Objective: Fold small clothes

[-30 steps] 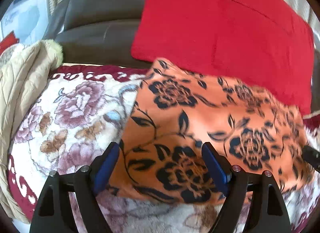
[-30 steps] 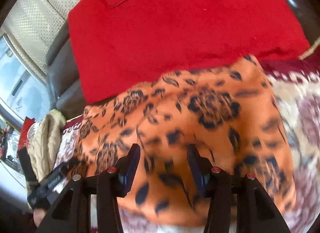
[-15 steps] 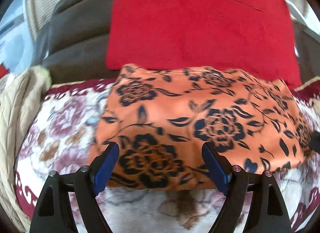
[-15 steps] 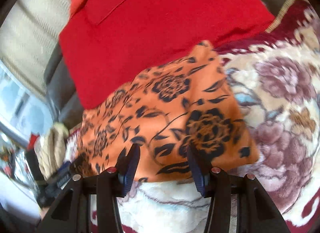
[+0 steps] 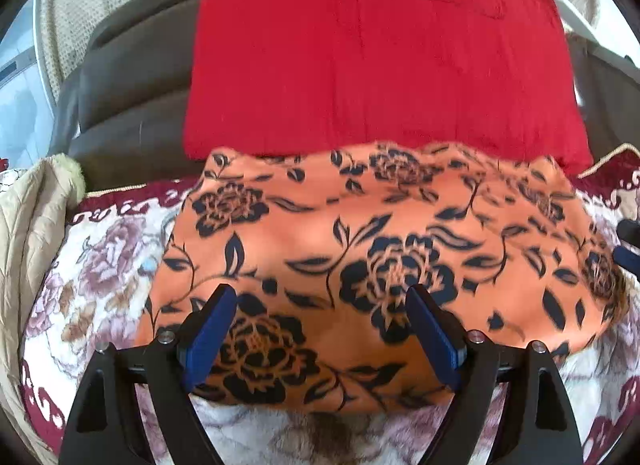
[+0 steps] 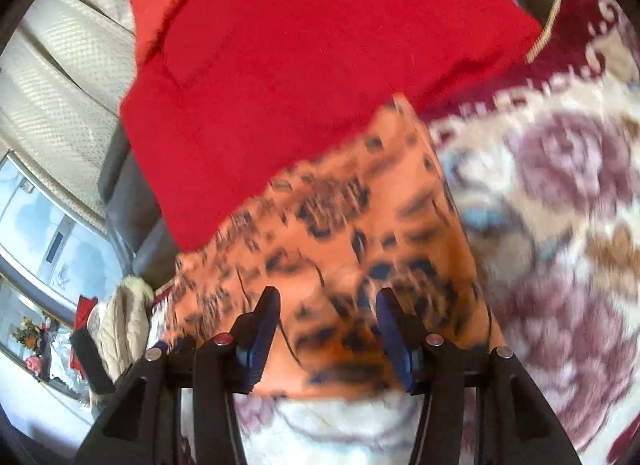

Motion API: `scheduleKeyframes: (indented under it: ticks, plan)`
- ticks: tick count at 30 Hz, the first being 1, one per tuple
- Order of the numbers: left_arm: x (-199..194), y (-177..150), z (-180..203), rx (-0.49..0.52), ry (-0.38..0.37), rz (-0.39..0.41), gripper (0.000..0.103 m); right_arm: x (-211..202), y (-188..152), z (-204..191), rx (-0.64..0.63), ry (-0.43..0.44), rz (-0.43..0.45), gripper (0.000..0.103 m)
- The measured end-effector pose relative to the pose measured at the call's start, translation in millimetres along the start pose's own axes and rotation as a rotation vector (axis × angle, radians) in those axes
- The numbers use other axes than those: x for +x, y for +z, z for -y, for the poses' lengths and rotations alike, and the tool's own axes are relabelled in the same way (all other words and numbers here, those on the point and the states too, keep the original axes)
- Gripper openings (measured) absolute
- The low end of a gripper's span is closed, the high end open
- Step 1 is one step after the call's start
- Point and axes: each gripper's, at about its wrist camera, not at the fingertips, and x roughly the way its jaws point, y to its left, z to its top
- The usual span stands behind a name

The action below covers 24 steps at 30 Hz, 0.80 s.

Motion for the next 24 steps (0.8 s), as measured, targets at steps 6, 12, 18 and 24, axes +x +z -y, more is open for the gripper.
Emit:
scheduleKeyframes:
  ticks: [6, 12, 18, 24]
  plan:
    - [27.9, 2.2, -2.2, -0.016, 0.016, -0.086, 0.087, 18.6, 32.6, 21.4, 0.094, 0.008, 0.041, 0.054]
    - [44.1, -3.1, 0.2, 0.027, 0.038, -0.124, 0.088, 54.7, 45.6, 43.7, 0.164, -0.054, -0.018, 0.055]
    - [32.0, 6.4, -28.6, -0.057, 0.100, -0.042, 0.088, 60.7, 68.5, 16.1, 0.084, -0.025, 0.046, 0.054]
    - [43.2, 6.3, -70.8, -0.171, 0.201, -0.060, 0.088, 103.9, 69.1, -15.7, -0.024, -0.063, -0.025, 0.054]
